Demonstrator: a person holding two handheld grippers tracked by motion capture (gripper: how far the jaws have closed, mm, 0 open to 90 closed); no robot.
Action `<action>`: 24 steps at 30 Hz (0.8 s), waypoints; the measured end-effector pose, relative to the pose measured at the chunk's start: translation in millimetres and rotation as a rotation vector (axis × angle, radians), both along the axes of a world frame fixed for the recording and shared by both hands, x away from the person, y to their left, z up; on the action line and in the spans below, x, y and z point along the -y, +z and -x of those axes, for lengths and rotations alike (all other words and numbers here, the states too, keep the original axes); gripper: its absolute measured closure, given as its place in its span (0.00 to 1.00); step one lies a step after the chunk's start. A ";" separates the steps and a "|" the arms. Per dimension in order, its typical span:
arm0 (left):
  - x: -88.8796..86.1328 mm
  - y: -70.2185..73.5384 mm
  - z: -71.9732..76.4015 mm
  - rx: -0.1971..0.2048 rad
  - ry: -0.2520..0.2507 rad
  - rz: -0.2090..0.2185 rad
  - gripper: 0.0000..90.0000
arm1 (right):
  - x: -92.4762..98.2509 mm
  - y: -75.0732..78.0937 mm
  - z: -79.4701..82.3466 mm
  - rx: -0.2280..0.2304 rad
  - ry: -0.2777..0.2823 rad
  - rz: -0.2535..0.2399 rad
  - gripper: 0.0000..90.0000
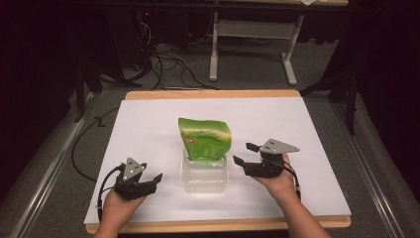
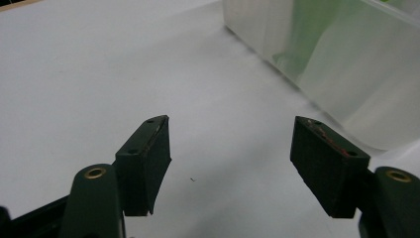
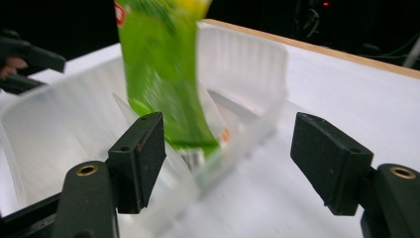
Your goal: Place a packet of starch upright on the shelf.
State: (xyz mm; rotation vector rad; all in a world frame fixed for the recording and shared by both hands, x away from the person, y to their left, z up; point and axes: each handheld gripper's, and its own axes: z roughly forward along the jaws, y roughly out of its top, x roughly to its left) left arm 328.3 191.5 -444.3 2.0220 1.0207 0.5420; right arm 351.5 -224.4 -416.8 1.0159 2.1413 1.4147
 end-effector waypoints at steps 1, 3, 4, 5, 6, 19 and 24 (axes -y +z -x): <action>-0.1 0.1 0.2 0.001 0.001 0.002 0.36 | 8.2 -1.8 4.3 -0.002 -0.016 0.001 0.33; -0.3 0.1 0.1 0.001 0.001 0.003 0.36 | 15.0 -2.8 6.9 -0.002 -0.031 0.000 0.33; -0.1 -0.1 0.0 0.000 -0.001 0.002 0.36 | 28.9 -2.7 12.4 -0.002 -0.065 0.013 0.33; 0.1 -0.1 0.2 0.000 -0.002 0.005 0.36 | 33.9 -2.8 14.4 0.001 -0.074 0.018 0.34; 0.1 -0.1 0.2 0.000 -0.002 0.005 0.36 | 40.8 -3.2 17.2 0.000 -0.085 0.020 0.34; 2.7 -3.5 -3.9 -0.020 0.005 0.005 0.36 | 114.6 -12.3 43.5 -0.032 -0.303 -0.001 0.36; 5.1 -4.8 -3.5 -0.032 0.017 -0.004 0.36 | 110.8 -18.8 37.4 -0.063 -0.295 0.020 0.36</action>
